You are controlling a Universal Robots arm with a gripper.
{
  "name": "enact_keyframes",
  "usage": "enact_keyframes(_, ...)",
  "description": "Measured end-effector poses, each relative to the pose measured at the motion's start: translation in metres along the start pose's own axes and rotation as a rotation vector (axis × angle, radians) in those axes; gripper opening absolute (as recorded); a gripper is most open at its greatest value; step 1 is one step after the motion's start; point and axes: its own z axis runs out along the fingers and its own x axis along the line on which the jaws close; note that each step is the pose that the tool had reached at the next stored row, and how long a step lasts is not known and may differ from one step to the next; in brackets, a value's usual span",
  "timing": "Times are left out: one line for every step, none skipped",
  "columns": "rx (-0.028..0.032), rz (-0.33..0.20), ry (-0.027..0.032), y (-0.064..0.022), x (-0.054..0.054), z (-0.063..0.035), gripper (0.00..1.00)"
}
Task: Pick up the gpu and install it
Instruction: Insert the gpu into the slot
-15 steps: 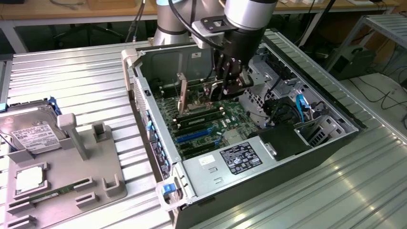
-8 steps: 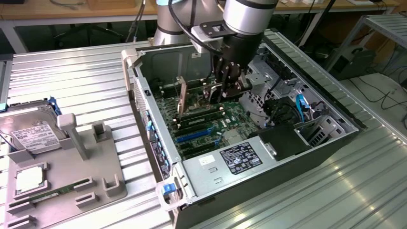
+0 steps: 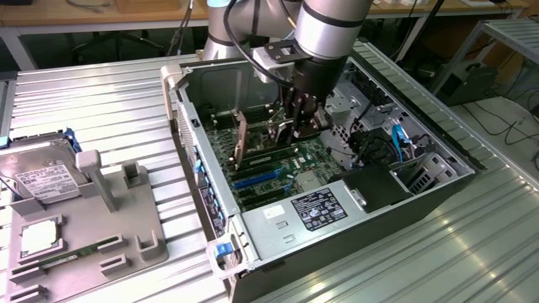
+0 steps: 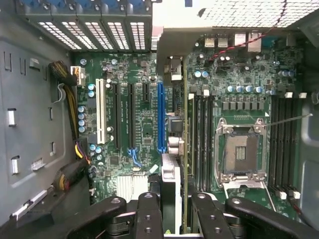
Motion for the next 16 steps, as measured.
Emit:
enact_keyframes(-0.0002,0.0,0.0,0.0002,0.001,0.0017,0.28)
enact_keyframes(-0.0004,0.0,0.0004,0.0002,0.002,0.0028,0.28)
enact_keyframes(-0.0005,0.0,0.0004,0.0002,0.003,0.0037,0.28)
enact_keyframes(-0.0003,0.0,0.0,0.0002,0.004,0.0051,0.28)
enact_keyframes(-0.001,0.0,0.0,0.0004,0.004,0.0068,0.28)
enact_keyframes(-0.0011,0.0,0.0002,0.0005,0.004,0.0086,0.28)
enact_keyframes(-0.0011,0.0,0.0001,0.0029,0.004,0.0103,0.28)
enact_keyframes(-0.0007,0.0,0.0016,0.0033,0.005,0.0102,0.28)
enact_keyframes(-0.0004,0.0,0.0012,0.0038,0.005,0.0105,0.28)
enact_keyframes(-0.0001,0.0,0.0014,0.0042,0.005,0.0111,0.28)
enact_keyframes(-0.0002,0.0,0.0013,0.0043,0.005,0.0125,0.28)
enact_keyframes(-0.0003,0.0,0.0012,0.0053,0.005,0.0142,0.28)
enact_keyframes(-0.0018,0.0,0.0014,0.006,0.005,0.0157,0.28)
enact_keyframes(-0.0034,0.0,0.0013,0.0062,0.005,0.0166,0.28)
enact_keyframes(-0.0058,0.0,0.0016,0.0069,0.005,0.0175,0.28)
enact_keyframes(-0.0073,0.0,0.0021,0.0092,0.005,0.0182,0.28)
